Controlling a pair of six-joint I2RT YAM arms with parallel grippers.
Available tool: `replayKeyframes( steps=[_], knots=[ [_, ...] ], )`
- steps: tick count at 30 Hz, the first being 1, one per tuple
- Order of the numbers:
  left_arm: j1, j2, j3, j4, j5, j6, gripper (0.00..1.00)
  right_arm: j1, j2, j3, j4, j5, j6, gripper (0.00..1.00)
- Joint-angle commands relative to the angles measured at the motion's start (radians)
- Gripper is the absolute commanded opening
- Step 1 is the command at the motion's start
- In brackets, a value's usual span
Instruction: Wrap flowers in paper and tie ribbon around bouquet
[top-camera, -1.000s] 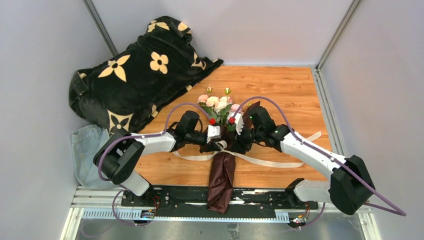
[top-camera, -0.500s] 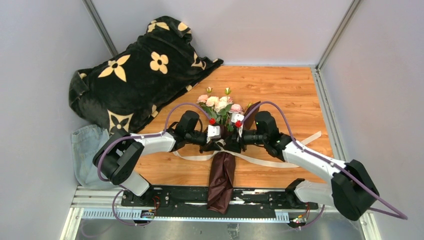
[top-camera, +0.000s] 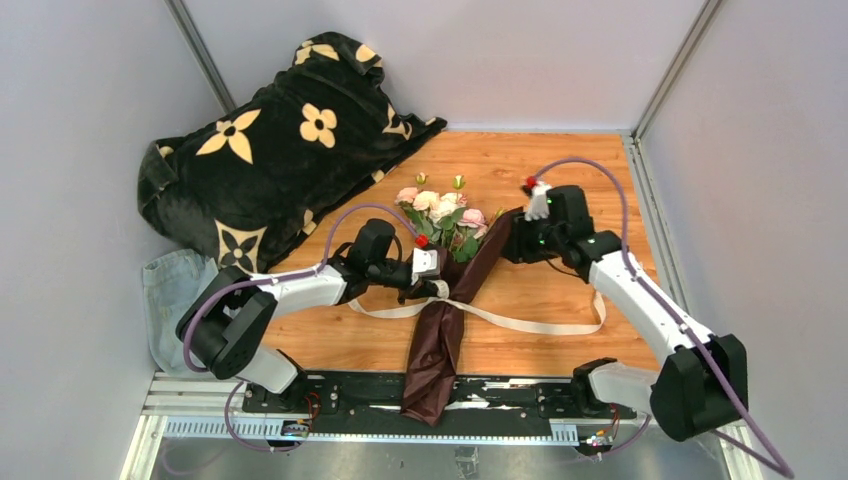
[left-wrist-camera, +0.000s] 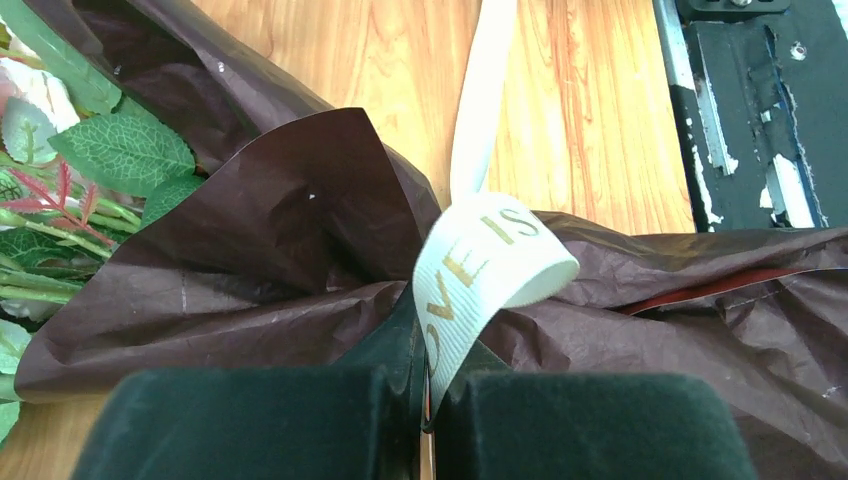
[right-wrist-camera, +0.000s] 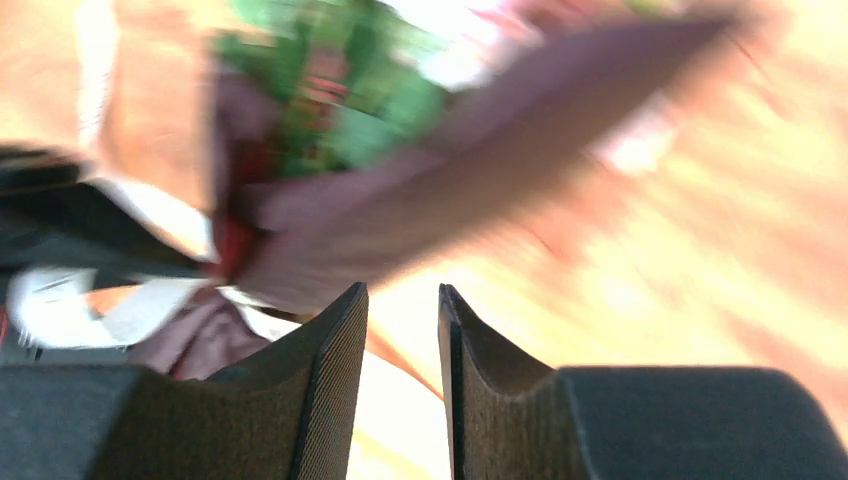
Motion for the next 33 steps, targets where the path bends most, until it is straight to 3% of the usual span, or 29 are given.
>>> replayKeyframes(
  steps=[1, 4, 8, 15, 20, 25, 28, 33],
  knots=[
    [0.006, -0.025, 0.002, 0.03, -0.002, -0.002, 0.0, -0.171, -0.036, -0.027, -0.508, 0.354, 0.308, 0.38],
    [0.005, -0.019, -0.005, 0.106, -0.036, -0.067, 0.0, -0.262, -0.073, -0.126, -0.519, 0.425, 0.487, 0.39],
    [0.005, -0.024, -0.018, 0.119, -0.027, -0.048, 0.0, -0.302, -0.083, -0.213, -0.576, 0.463, 0.749, 0.36],
    [0.003, -0.022, -0.042, 0.128, -0.015, -0.042, 0.0, -0.297, -0.057, -0.27, -0.611, 0.353, 0.947, 0.4],
    [0.002, -0.013, -0.048, 0.13, -0.009, -0.026, 0.0, -0.282, -0.051, -0.3, -0.577, 0.362, 1.064, 0.44],
    [0.001, -0.017, -0.048, 0.13, -0.005, -0.029, 0.0, -0.252, -0.053, -0.258, -0.579, 0.436, 1.107, 0.52],
    [0.001, -0.017, -0.051, 0.13, -0.003, -0.029, 0.0, -0.236, -0.05, -0.26, -0.564, 0.435, 1.135, 0.74],
    [-0.001, -0.016, -0.053, 0.13, 0.0, -0.027, 0.0, -0.177, -0.019, -0.253, -0.56, 0.488, 1.193, 0.77]
  ],
)
